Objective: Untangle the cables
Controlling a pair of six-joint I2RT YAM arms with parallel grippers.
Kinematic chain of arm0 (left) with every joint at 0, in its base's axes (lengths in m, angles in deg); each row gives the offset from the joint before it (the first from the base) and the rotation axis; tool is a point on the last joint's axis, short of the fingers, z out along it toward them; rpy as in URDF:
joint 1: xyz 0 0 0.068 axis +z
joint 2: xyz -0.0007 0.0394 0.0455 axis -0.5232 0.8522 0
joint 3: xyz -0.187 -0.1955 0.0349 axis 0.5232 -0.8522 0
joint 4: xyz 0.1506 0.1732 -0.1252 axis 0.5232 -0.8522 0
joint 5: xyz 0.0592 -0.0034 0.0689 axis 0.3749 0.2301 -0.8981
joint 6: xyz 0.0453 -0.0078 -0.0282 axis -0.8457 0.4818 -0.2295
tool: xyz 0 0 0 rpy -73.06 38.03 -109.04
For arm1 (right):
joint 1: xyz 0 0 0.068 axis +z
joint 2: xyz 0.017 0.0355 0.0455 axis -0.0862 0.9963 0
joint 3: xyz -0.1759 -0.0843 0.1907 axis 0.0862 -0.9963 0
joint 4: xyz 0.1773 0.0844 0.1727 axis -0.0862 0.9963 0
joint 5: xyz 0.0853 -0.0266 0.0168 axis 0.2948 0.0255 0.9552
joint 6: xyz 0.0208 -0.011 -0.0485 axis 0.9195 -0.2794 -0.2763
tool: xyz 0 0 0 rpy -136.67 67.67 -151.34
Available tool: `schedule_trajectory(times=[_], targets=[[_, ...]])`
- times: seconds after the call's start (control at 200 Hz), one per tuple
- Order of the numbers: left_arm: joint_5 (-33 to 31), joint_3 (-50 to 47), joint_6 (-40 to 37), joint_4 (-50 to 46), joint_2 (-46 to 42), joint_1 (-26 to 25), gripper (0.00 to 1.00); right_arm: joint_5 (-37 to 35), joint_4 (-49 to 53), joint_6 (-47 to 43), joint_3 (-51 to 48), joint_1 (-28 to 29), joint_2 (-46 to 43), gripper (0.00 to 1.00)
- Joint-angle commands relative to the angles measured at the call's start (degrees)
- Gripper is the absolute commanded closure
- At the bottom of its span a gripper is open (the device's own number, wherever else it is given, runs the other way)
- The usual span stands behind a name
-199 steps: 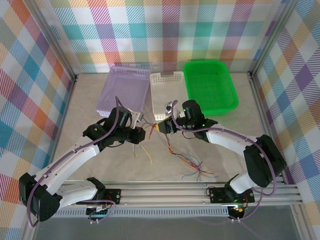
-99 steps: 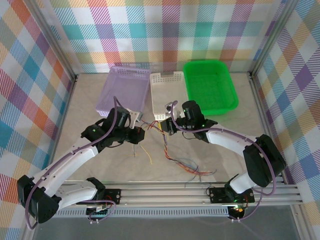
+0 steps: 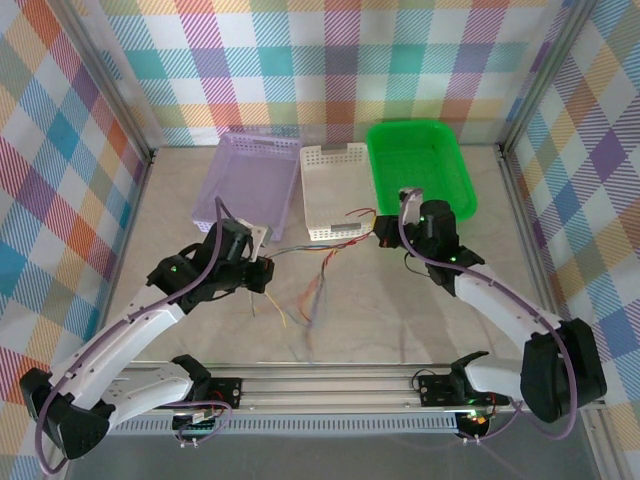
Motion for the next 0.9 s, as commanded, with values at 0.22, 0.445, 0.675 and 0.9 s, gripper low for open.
schedule_trajectory(times=[0.22, 0.445, 0.675, 0.9], targets=[[-14.9, -2.8, 1.4, -3.2, -8.5, 1.7, 1.0, -15.8, 12.7, 5.2, -1.0, -8.5, -12.8, 1.0], [-15.7, -4.4, 1.5, -2.9, -11.5, 1.8, 1.0, -22.0, 20.9, 5.6, 0.9, -11.2, -20.4, 1.0], [-15.6, -4.7, 1.0, -2.9, -11.0, 1.7, 1.0, -26.5, 27.2, 5.5, 1.9, -14.0, -27.2, 1.0], [-17.6, -4.6, 0.9, -3.2, -11.1, 1.7, 1.0, -31.1, 32.6, 6.0, 4.0, -14.9, -32.4, 1.0]])
